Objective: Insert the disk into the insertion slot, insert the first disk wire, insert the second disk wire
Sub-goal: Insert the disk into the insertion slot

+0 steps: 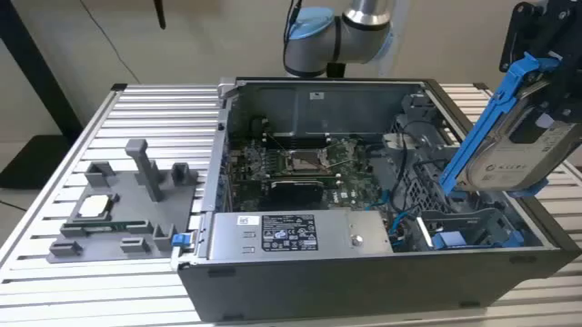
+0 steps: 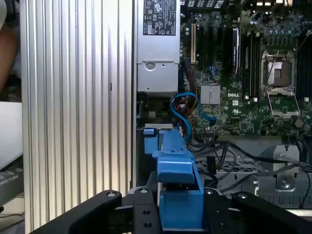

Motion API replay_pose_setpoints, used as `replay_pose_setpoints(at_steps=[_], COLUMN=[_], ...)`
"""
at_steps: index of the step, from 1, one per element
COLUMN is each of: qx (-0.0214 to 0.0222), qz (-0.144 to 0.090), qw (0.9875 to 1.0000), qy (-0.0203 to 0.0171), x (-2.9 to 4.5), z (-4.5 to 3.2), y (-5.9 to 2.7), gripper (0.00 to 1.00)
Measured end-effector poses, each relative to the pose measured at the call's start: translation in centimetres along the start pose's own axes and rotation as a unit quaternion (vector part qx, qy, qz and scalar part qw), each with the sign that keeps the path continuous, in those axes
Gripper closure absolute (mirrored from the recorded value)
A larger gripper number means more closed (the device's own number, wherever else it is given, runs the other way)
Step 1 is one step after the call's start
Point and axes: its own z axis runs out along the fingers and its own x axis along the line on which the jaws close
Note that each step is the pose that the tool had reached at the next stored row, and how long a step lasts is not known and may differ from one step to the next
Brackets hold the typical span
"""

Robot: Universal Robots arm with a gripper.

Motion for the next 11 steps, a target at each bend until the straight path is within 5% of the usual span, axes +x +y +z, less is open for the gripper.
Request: replay_pose_setpoints(at_steps=[11], qx=[0.0], qz=[0.0], qw=[1.0], qy=[0.0], x=[0.0], z=[0.2], y=[-0.01], gripper=[1.0])
